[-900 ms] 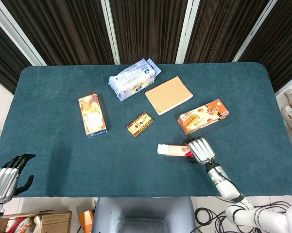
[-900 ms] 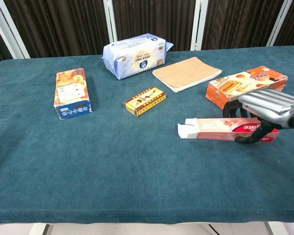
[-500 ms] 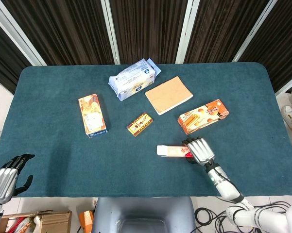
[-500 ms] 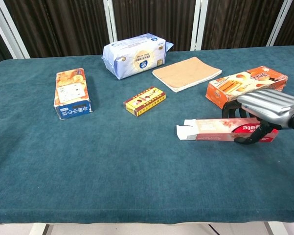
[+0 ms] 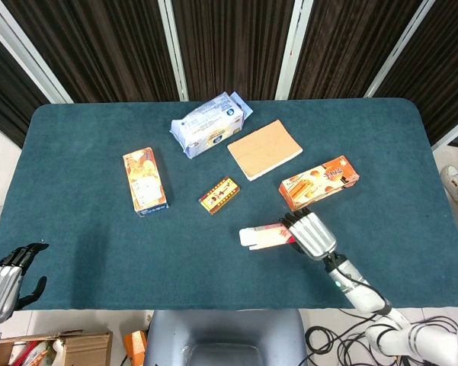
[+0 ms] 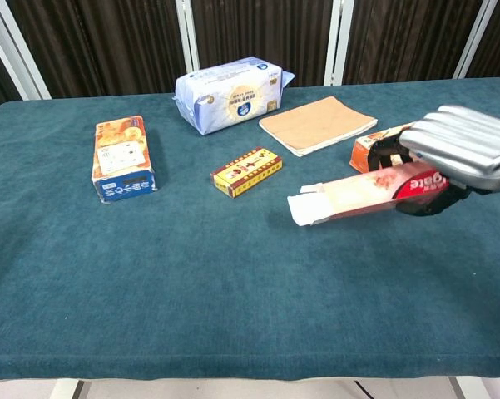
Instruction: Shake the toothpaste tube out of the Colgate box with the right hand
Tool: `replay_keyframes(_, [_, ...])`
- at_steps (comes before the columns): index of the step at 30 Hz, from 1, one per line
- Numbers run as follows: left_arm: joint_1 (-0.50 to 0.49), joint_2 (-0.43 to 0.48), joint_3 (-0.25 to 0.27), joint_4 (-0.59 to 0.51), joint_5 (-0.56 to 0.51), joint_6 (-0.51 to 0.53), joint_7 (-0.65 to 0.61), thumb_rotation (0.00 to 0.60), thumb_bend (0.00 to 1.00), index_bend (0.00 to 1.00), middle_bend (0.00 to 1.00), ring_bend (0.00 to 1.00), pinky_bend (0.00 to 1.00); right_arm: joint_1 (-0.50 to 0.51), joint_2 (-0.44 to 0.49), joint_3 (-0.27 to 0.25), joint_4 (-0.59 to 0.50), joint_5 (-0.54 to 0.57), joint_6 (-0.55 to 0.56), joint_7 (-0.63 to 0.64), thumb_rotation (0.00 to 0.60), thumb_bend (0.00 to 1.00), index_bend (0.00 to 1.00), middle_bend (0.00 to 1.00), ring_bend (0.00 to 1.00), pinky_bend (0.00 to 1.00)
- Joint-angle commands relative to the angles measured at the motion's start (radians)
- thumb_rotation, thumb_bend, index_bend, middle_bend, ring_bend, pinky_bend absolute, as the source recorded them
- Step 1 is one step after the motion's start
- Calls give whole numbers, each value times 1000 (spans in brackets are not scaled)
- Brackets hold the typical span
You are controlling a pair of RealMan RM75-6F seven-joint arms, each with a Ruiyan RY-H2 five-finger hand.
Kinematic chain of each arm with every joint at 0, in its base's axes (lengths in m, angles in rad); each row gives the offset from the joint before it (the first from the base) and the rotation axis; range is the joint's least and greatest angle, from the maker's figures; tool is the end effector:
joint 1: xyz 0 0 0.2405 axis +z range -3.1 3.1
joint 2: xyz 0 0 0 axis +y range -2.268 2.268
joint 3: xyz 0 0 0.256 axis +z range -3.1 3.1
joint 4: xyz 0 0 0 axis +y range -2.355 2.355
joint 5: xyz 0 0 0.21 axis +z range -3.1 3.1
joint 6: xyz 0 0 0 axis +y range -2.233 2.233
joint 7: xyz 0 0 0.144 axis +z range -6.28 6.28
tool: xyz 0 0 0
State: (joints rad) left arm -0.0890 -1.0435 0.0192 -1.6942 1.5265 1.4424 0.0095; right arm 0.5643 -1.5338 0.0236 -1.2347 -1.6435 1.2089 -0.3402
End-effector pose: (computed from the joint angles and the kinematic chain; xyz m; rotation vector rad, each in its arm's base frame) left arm -0.3046 0.1660 0.1594 -1.4709 -0.9702 -0.8468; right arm -0.2138 -0.3012 0.0066 1.9850 -0.3384 0.8787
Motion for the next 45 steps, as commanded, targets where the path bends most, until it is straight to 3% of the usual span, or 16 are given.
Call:
replay_keyframes(1, [2, 0, 0, 0, 2, 2, -2, 600, 419, 237, 232, 216, 394, 17, 53, -21, -21, -86, 54, -95, 600, 207, 432, 443, 466, 495])
replay_keyframes(10, [-4, 2, 0, -7, -6, -17, 5, 600, 420, 237, 233, 218, 395, 30, 104, -19, -41, -142, 30, -374, 600, 207, 448, 443, 466, 504])
replay_keyframes(16, [-8, 1, 0, -11, -12, -30, 14, 600, 420, 237, 233, 218, 395, 42, 100, -17, 22, -213, 60, -513, 600, 207, 456, 443, 465, 504])
replay_keyframes(27, [-11, 5, 1, -18, -14, -38, 17, 600, 420, 237, 233, 218, 396, 53, 103, -37, 75, -288, 85, -552, 600, 207, 417, 443, 443, 499])
replay_keyframes(33, [-11, 9, 3, -20, -11, -38, 10, 600, 420, 238, 233, 219, 396, 45, 114, -7, 63, -274, 133, -513, 600, 207, 412, 443, 440, 496])
replay_keyframes(38, [-10, 10, 2, -20, -15, -40, 7, 600, 420, 238, 234, 219, 397, 15, 186, 35, -47, -193, 143, -489, 600, 208, 409, 443, 430, 497])
replay_keyframes(45, [-13, 11, 2, -24, -18, -48, 11, 600, 420, 237, 234, 219, 398, -68, 263, 128, -330, 49, 141, -489, 600, 207, 386, 443, 429, 513])
